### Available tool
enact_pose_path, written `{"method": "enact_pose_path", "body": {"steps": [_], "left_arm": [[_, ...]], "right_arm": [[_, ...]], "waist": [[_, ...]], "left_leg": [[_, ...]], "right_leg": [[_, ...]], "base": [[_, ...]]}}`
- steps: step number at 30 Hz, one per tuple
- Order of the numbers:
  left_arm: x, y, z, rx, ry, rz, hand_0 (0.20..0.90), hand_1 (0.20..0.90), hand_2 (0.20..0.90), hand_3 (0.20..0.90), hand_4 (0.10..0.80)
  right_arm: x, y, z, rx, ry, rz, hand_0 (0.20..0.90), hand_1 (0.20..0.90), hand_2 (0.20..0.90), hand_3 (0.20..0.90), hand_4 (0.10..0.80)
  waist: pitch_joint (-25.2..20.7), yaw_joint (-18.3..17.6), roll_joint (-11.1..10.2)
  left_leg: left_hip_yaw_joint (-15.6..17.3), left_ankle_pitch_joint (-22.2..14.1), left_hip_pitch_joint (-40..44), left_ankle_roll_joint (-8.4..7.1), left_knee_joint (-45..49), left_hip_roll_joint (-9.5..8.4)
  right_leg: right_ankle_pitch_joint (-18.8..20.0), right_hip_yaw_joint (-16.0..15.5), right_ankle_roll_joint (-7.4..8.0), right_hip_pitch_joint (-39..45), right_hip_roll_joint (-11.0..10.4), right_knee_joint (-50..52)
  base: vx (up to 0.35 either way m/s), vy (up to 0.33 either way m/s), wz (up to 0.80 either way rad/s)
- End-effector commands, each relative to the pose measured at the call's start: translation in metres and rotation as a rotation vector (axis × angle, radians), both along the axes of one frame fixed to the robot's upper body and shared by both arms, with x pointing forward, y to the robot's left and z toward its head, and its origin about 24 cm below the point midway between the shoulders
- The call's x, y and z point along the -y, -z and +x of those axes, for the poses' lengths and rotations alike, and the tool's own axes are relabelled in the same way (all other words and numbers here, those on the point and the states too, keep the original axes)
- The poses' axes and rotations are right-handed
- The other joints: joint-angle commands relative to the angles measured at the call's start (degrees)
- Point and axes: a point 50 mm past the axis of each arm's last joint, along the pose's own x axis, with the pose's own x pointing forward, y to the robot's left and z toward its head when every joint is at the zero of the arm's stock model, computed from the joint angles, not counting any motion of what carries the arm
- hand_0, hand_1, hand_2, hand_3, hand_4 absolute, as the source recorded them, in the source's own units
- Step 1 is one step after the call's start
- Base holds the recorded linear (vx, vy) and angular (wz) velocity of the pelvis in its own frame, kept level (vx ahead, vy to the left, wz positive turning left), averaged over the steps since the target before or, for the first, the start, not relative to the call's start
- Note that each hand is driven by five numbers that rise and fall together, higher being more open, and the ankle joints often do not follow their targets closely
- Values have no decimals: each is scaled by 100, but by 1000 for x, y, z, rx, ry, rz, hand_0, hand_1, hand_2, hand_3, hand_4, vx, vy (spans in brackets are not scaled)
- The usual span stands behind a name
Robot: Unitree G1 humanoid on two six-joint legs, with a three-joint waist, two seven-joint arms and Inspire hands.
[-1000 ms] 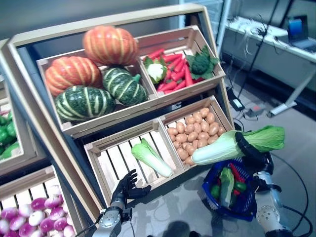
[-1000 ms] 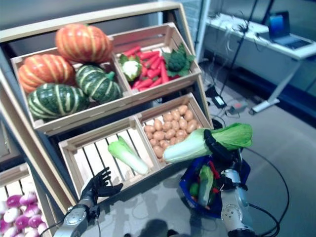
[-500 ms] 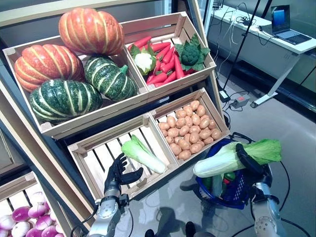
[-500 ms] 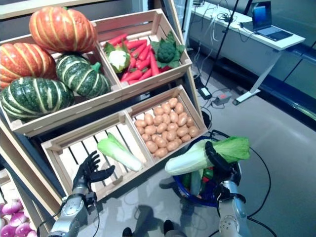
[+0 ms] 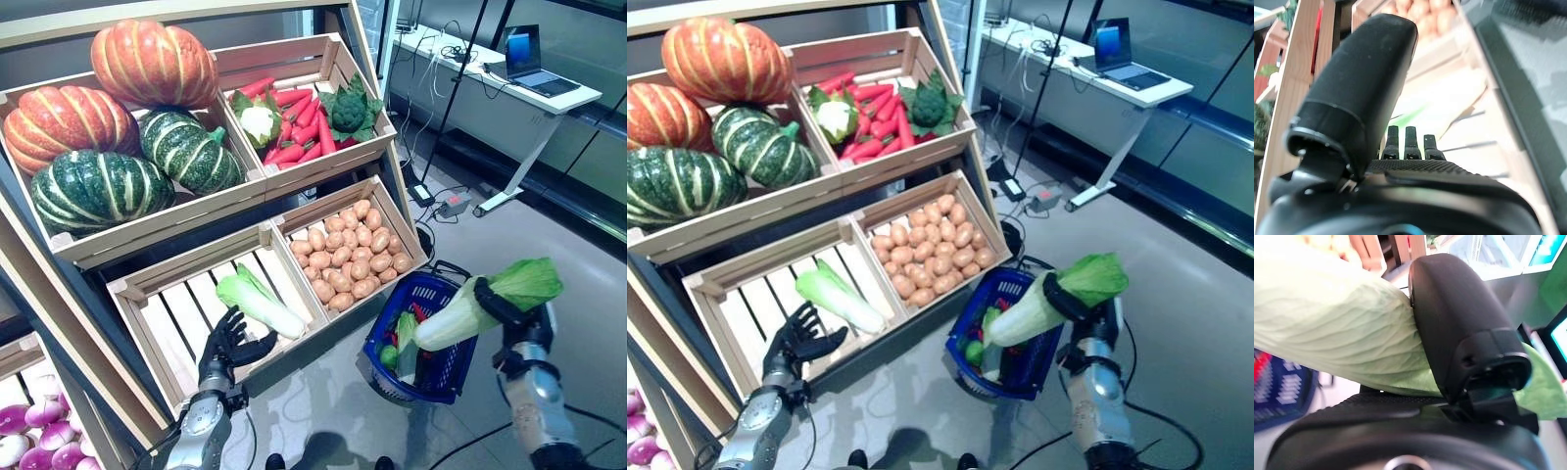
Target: Put vegetables into the basket
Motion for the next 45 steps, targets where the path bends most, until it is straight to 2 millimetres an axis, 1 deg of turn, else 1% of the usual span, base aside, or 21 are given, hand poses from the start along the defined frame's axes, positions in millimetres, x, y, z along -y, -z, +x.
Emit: {"method": "enact_pose_path", "body": {"steps": [1, 7, 10, 13, 15, 17, 20, 22, 23, 25, 27, 28, 30, 31, 33, 36, 40, 41, 42, 44, 45], "left_arm": [[-3, -47, 34, 235, 46, 48, 900, 900, 900, 900, 800], [-7, -48, 35, 228, 73, 60, 900, 900, 900, 900, 800], [-8, -47, 35, 212, 99, 72, 900, 900, 900, 900, 800], [-9, -51, 37, 229, 97, 78, 900, 900, 900, 900, 800], [-9, -67, 47, 309, 93, 111, 900, 900, 900, 900, 800], [-6, -93, 64, 440, 93, 145, 900, 900, 900, 900, 800], [-3, -124, 80, 586, 60, 178, 900, 900, 900, 900, 800], [0, -140, 86, 668, 49, 182, 900, 900, 900, 900, 800], [2, -146, 87, 701, 51, 191, 900, 900, 900, 900, 800], [6, -157, 88, 762, 70, 196, 900, 900, 900, 900, 800], [7, -162, 88, 791, 75, 198, 900, 900, 900, 900, 800], [12, -170, 89, 836, 85, 223, 900, 900, 900, 900, 800], [14, -175, 91, 854, 88, 234, 900, 900, 900, 900, 800], [15, -176, 91, 857, 88, 233, 900, 900, 900, 900, 800], [15, -182, 94, 885, 70, 218, 900, 900, 900, 900, 800], [13, -185, 95, 900, 61, 211, 900, 900, 900, 900, 800], [15, -188, 92, 927, 87, 212, 900, 900, 900, 900, 800], [15, -187, 91, 930, 93, 217, 900, 900, 900, 900, 800], [16, -187, 91, 931, 94, 215, 900, 900, 900, 900, 800], [13, -185, 89, 925, 99, 211, 900, 900, 900, 900, 800], [12, -184, 89, 923, 100, 211, 900, 900, 900, 900, 800]], "right_arm": [[28, -88, 35, 295, 62, -191, 300, 300, 300, 300, 400], [43, -93, 42, 211, 110, -236, 300, 300, 300, 300, 400], [54, -84, 46, 105, 159, -232, 300, 300, 300, 300, 400], [56, -74, 47, 37, 188, -235, 300, 300, 300, 300, 400], [52, -71, 53, 30, 207, -218, 300, 300, 300, 300, 400], [51, -76, 62, 62, 221, -170, 300, 300, 300, 300, 400], [51, -89, 73, 90, 240, -154, 300, 300, 300, 300, 400], [54, -99, 78, 116, 257, -134, 300, 300, 300, 300, 400], [55, -102, 80, 134, 266, -116, 300, 300, 300, 300, 400], [56, -113, 84, 178, 281, -97, 300, 300, 300, 300, 400], [55, -118, 86, 192, 277, -104, 300, 300, 300, 300, 400], [56, -128, 89, 218, 283, -106, 300, 300, 300, 300, 400], [58, -132, 90, 226, 288, -103, 300, 300, 300, 300, 400], [59, -133, 90, 228, 288, -103, 300, 300, 300, 300, 400], [60, -143, 94, 244, 273, -103, 300, 300, 300, 300, 400], [60, -150, 96, 255, 259, -129, 300, 300, 300, 300, 400], [65, -171, 97, 277, 283, -178, 300, 300, 300, 300, 400], [66, -175, 97, 280, 294, -186, 521, 521, 521, 521, 547], [66, -176, 97, 287, 296, -186, 900, 900, 900, 900, 800], [63, -188, 100, 323, 290, -180, 900, 900, 900, 900, 800], [63, -188, 100, 324, 288, -182, 900, 900, 900, 900, 800]], "waist": [[-488, 153, -87], [-535, 200, -59], [-504, 250, -26], [-396, 288, -3], [-71, 351, 30], [334, 391, 71], [800, 375, 144], [1050, 368, 220], [1123, 362, 248], [1290, 360, 312], [1357, 347, 345], [1489, 325, 387], [1534, 313, 412], [1538, 309, 421], [1638, 298, 505], [1661, 298, 546], [1697, 318, 612], [1703, 320, 625], [1694, 320, 631], [1686, 344, 643], [1677, 344, 643]], "left_leg": [[-343, -353, -87, 100, 34, -194], [-475, -377, -114, 74, 44, -214], [-527, -421, -179, 44, 205, -206], [-593, -524, -355, 31, 591, -209], [-747, -702, -856, 15, 1344, -221], [-911, -933, -1510, 30, 2121, -228], [-983, -1272, -2318, 99, 3105, -228], [-1061, -1543, -2914, 194, 3815, -309], [-1055, -1667, -3109, 257, 4076, -348], [-1066, -1926, -3555, 320, 4709, -439], [-1048, -2012, -3750, 375, 4923, -457], [-1003, -2173, -4077, 415, 5375, -468], [-1002, -2308, -4290, 442, 5658, -484], [-1003, -2350, -4357, 453, 5743, -485], [-1057, -2671, -4681, 469, 6306, -494], [-1077, -2796, -4957, 520, 6635, -528], [-1104, -2901, -5511, 590, 7138, -556], [-1113, -2913, -5614, 597, 7229, -558], [-1119, -2921, -5677, 600, 7277, -558], [-1141, -2924, -5800, 625, 7392, -587], [-1144, -2926, -5815, 624, 7406, -586]], "right_leg": [[-130, -208, -163, 154, -154, 37], [-155, -279, -193, 181, -151, 37], [-204, -354, -207, 237, -182, 63], [-363, -344, -248, 165, -220, 367], [-631, -414, -317, -215, -297, 1093], [-895, -457, -408, -814, -404, 1857], [-1212, -384, -542, -1631, -559, 2962], [-1453, -326, -640, -2246, -748, 3819], [-1548, -283, -667, -2491, -831, 4151], [-1724, -210, -706, -2968, -996, 4814], [-1805, -137, -707, -3239, -1062, 5119], [-1939, -38, -714, -3647, -1205, 5627], [-2029, 14, -717, -3872, -1268, 5869], [-2059, 38, -720, -3948, -1277, 5947], [-2283, 182, -683, -4379, -1325, 6454], [-2386, 228, -701, -4699, -1345, 6752], [-2513, 271, -735, -5308, -1362, 7245], [-2526, 274, -741, -5416, -1360, 7332], [-2534, 280, -742, -5482, -1358, 7380], [-2563, 268, -756, -5612, -1331, 7510], [-2566, 267, -758, -5624, -1325, 7522]], "base": [[3, -47, -2], [44, -55, 6], [110, -22, 18], [53, -7, 15], [-145, -31, 21], [-351, -68, 33], [-310, -33, 21], [-246, 18, 9], [-179, 28, 12], [-131, 32, 23], [-118, 53, 22], [-118, 62, 16], [-60, 32, 5], [10, 42, 8], [18, 48, 8], [-18, 16, -6], [-18, -20, 2], [-29, -42, 6], [-21, -30, 4], [-9, -10, 2], [0, 0, 0]]}}
